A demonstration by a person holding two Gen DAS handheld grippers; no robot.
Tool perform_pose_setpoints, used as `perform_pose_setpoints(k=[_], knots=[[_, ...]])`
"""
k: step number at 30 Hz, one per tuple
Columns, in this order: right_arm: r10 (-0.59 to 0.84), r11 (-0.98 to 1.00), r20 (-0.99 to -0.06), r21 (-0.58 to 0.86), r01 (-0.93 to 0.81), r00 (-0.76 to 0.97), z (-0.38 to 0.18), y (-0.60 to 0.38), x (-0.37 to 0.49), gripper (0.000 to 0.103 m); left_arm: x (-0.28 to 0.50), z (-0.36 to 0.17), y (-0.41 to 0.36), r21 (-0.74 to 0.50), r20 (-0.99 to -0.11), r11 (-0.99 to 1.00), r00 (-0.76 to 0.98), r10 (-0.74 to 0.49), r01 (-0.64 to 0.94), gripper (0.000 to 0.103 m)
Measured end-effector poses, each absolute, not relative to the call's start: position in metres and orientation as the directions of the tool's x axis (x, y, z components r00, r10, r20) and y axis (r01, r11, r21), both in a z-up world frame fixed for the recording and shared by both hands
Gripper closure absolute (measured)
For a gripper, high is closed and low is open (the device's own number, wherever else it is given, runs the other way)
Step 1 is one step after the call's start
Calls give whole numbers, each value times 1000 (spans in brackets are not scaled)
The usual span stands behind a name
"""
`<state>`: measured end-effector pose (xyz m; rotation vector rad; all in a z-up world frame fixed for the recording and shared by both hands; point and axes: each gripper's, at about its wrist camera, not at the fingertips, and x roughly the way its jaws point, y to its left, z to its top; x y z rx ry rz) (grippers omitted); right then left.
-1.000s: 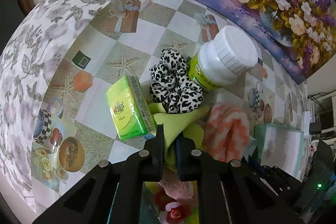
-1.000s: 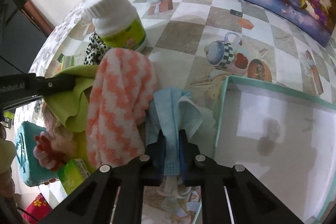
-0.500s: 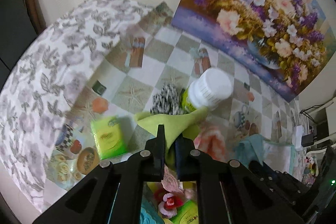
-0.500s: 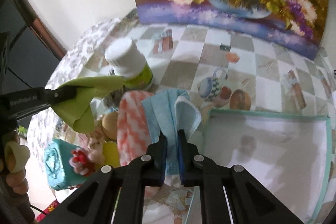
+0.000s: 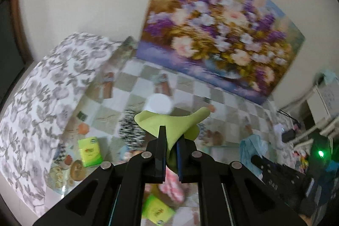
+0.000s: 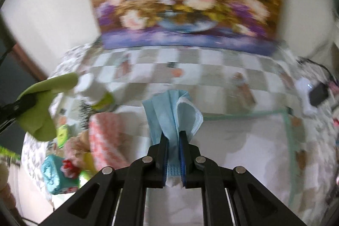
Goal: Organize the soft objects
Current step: 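Carry cloth and mask to the white tray and release both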
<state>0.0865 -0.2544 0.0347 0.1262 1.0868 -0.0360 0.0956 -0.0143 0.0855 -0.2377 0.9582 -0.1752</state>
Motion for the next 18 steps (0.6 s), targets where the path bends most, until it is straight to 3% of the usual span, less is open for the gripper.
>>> perform_pose_setpoints(k=[10,18], knots=[[-130,920,-913,34,391,387,31,-373,58,93,72,68,-135,-290,-807,907,432,-403,306,95],[-137,861,-924,68,504,358,22,-430,32,93,50,22,-213,-272,-855,861,303,-421,429,95]])
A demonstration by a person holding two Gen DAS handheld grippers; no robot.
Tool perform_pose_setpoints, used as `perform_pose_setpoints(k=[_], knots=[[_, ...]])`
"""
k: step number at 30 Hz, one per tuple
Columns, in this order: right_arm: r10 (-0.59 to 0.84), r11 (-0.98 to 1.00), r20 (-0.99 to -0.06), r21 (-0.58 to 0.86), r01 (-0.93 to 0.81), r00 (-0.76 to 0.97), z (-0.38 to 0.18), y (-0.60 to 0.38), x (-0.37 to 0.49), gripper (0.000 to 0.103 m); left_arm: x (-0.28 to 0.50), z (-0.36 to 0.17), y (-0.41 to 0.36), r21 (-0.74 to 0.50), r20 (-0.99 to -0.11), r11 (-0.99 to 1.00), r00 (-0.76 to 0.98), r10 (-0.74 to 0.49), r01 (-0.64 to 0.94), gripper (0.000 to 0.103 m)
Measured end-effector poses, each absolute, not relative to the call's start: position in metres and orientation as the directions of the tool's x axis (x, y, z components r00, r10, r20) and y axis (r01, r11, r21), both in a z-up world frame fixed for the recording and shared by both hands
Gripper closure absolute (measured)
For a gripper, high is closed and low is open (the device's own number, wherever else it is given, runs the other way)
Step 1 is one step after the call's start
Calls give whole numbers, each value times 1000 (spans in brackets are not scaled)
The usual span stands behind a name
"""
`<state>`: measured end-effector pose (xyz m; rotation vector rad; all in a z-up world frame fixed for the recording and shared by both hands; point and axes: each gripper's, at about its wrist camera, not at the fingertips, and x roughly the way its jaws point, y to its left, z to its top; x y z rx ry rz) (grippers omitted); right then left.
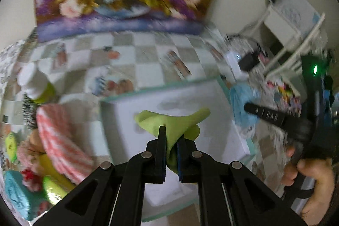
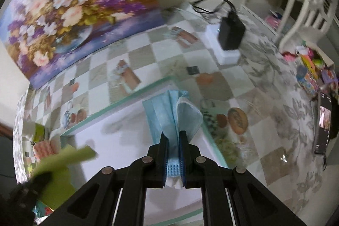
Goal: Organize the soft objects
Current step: 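Carry cloth and mask to the white tray and release both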
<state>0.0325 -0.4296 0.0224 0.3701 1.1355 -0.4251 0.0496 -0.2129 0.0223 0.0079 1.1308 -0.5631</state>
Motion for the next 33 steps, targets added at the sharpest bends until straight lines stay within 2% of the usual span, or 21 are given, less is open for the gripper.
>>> perform_pose_setpoints(k=[6,16,18,19,20,21,23,25,26,27,29,30,32,33], knots=[[-97,857,-942,85,509,321,0,-436,34,92,44,-12,-233,-229,-888,863,268,-375,451,95],[-55,873,-978,51,486,202,-42,-423,42,89,55,-59,-220,-210,-941,911,179,-287,355,94],[-57,872,-981,41,489,185,-45,-422,42,84,55,-60,-219,-214,-943,912,169,-287,350,92],[-57,870,-982,39,491,179,-45,-422,42,73,55,-59,-218,-216,-943,913,169,-288,347,90],[-59,870,-983,36,491,176,-44,-422,42,59,55,-58,-218,-219,-942,913,170,-290,345,84],[-69,870,-982,27,491,176,-42,-421,42,54,56,-56,-217,-221,-941,912,170,-292,345,79],[-90,873,-979,12,487,185,-36,-419,41,50,55,-50,-215,-225,-938,913,178,-298,341,51],[-100,877,-975,7,480,197,-27,-417,42,44,56,-43,-213,-227,-932,913,197,-305,338,39],[-106,880,-973,6,476,207,-21,-415,41,38,56,-38,-211,-232,-926,913,210,-312,336,35],[-111,881,-970,4,473,215,-16,-414,42,35,56,-32,-209,-237,-921,913,223,-321,332,32],[-128,885,-963,-4,466,235,-3,-413,45,32,57,-20,-202,-244,-907,916,259,-331,318,17],[-140,887,-959,-11,462,248,4,-411,45,29,58,-16,-200,-243,-902,918,276,-333,312,14],[-166,891,-946,-23,453,278,19,-407,43,17,62,-4,-190,-237,-890,926,316,-329,295,10],[-176,893,-940,-28,449,292,24,-405,46,15,63,1,-185,-233,-886,929,332,-324,286,9]])
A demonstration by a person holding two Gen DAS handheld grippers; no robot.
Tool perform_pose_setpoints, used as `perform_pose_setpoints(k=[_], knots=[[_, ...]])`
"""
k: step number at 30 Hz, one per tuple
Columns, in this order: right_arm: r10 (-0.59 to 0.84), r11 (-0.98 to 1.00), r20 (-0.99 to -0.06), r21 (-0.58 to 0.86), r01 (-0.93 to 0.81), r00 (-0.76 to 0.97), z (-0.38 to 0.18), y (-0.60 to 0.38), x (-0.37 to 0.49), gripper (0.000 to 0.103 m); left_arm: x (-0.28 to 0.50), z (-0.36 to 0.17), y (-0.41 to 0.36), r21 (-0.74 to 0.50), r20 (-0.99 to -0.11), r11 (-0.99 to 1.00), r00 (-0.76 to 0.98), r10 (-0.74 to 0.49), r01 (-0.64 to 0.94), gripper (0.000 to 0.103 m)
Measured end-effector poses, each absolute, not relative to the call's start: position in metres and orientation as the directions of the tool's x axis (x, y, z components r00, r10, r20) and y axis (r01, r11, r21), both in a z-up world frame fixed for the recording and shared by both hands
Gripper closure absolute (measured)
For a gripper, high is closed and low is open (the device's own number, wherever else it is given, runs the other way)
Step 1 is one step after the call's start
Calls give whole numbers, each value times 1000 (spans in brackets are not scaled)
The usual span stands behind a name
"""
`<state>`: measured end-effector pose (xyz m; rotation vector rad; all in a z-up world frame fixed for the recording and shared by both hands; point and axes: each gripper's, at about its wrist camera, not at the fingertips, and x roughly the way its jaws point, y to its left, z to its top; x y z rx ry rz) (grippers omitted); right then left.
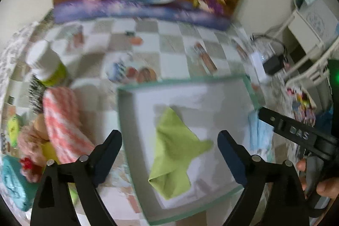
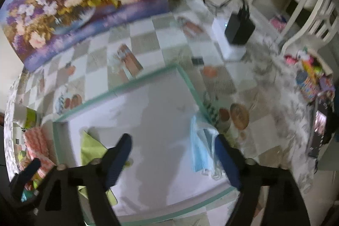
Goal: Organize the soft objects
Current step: 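Carry cloth and mask to the white tray and release both, then return both tools to the pile of items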
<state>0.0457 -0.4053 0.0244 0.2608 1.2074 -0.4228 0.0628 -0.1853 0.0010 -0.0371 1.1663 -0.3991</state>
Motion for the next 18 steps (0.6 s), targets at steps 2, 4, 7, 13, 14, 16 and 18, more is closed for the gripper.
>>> perform_pose_setpoints(k=[2,4,7,13,14,16,18], knots=[[-193,897,-927,-35,440,321,36,-401,46,7,65,10,-174,-229,-876,936,362,-318,267,5],[-193,898,-917,-22,439,350,46,-398,45,1,70,18,-160,-220,-865,945,399,-304,244,4],[-179,897,-907,9,443,380,56,-399,45,0,76,28,-138,-195,-857,959,440,-270,207,4],[-179,901,-907,4,433,381,57,-393,45,0,85,45,-77,-148,-830,985,531,-173,91,1],[-176,901,-908,7,434,379,56,-393,45,0,86,48,-64,-127,-825,990,547,-142,66,0],[-168,900,-911,15,435,378,54,-392,46,0,88,53,-43,-90,-819,996,568,-82,14,0],[-160,900,-912,21,434,376,53,-389,47,0,91,54,-20,-65,-817,997,577,-27,-45,0]])
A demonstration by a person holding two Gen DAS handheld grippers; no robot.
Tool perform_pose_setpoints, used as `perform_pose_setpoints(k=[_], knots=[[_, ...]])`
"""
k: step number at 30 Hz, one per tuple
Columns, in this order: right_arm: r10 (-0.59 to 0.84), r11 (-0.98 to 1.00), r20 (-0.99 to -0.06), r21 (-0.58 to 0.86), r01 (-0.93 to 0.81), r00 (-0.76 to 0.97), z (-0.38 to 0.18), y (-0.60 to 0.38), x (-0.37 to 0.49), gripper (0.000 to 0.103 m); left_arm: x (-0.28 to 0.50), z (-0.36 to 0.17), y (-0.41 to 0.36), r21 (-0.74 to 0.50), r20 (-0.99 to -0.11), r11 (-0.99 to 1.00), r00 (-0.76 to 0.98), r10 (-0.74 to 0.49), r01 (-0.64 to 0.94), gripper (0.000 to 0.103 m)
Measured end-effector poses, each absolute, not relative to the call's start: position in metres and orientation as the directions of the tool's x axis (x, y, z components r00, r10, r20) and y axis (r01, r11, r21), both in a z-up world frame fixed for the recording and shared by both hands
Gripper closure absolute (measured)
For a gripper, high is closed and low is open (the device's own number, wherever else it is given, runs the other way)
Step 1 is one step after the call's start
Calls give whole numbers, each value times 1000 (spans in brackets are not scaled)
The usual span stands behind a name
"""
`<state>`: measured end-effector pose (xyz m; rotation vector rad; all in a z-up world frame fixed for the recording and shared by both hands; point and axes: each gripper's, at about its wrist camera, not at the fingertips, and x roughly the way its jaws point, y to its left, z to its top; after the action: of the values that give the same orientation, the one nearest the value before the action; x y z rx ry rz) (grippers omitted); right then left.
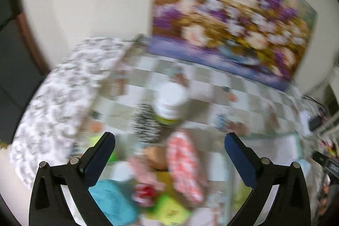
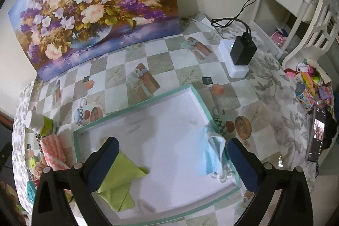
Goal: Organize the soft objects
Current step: 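Return both tools to the pile of items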
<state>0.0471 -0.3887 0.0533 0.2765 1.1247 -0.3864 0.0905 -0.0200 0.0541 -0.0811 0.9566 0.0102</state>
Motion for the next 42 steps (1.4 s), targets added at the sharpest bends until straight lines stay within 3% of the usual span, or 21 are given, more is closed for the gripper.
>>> perform_pose_setpoints(k=[10,20,35,42], knots=[[-89,953,-909,42,301,408,53,-321,65,0,88,50,93,-110,-832,952,550,70,-287,0],[51,991,-907,99,93,419,34,-219,86,0,87,33,152,-153,-849,911,523,77,-383,0],[111,994,-944,109,-22,310,-39,-148,111,0,132,-41,127,-145,-948,959,310,-64,-245,0],[130,991,-954,119,-58,268,-67,-136,116,2,143,-67,124,-155,-970,955,223,-99,-252,0]])
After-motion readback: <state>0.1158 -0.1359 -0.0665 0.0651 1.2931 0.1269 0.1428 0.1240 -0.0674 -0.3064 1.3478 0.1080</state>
